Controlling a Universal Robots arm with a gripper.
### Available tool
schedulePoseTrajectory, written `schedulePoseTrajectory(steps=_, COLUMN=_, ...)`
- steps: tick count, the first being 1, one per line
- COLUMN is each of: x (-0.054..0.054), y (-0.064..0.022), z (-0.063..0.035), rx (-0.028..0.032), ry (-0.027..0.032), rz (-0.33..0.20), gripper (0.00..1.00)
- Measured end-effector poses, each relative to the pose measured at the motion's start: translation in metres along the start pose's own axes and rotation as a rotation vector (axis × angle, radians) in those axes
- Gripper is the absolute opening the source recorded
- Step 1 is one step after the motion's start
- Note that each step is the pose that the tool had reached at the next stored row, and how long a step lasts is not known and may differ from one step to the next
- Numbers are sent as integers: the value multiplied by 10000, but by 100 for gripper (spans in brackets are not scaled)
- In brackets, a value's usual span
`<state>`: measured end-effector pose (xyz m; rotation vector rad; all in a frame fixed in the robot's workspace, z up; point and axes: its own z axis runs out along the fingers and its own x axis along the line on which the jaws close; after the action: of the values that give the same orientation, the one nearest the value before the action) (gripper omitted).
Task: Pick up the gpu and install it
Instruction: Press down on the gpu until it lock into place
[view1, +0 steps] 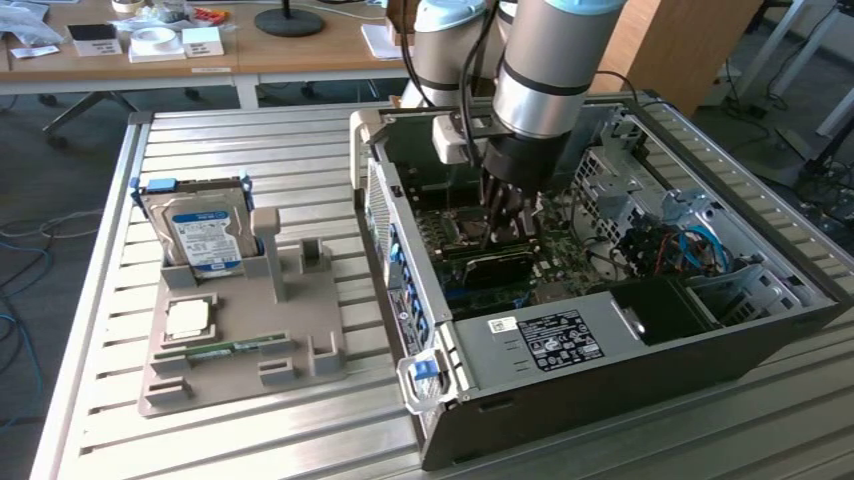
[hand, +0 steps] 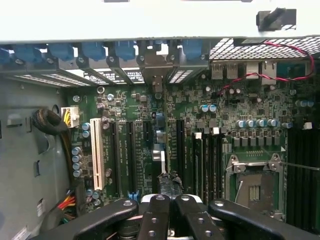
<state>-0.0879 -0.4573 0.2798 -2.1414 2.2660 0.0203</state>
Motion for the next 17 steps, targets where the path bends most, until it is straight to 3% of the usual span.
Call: schedulePoseTrajectory(steps=17, x=-9, y=0, z=91, rx=6, ry=5, rz=261, gripper=11)
